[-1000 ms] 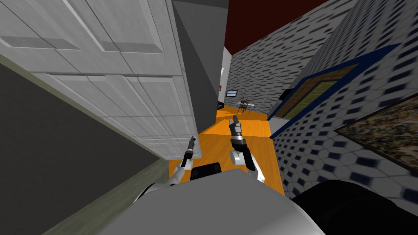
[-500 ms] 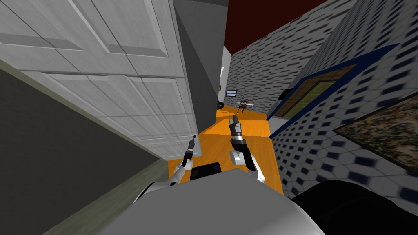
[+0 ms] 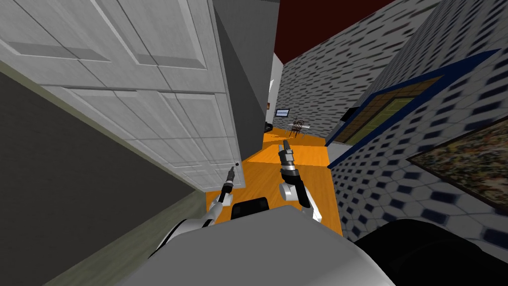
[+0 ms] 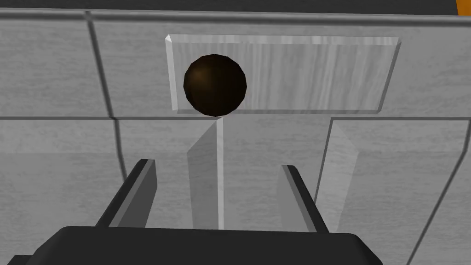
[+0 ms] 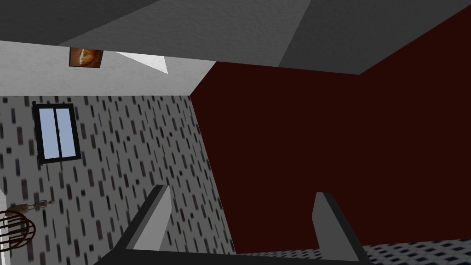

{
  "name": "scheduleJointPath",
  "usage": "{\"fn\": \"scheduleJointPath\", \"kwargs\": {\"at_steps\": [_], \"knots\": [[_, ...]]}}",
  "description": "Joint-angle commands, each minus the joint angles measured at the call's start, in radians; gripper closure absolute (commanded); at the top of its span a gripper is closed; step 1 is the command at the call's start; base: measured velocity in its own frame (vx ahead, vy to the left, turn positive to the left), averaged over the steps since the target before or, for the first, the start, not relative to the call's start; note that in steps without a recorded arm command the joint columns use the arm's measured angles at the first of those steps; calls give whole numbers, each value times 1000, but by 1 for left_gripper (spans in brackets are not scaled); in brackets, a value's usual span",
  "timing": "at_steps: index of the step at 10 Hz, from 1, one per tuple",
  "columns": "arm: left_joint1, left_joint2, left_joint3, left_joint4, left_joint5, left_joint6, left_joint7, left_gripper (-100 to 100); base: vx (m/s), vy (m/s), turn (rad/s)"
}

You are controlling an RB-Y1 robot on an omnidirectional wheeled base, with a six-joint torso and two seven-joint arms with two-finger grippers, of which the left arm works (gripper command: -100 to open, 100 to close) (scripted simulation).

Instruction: Push the door open

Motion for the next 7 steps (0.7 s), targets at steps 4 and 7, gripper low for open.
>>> {"fn": "scheduleJointPath", "kwargs": {"at_steps": [4,7], "knots": [[20,-10,6,-44,5,31,-5,-100,-143,-32,57],[17,-2,11,-38,9,27,-10,-100,-50,-18,4]]}}
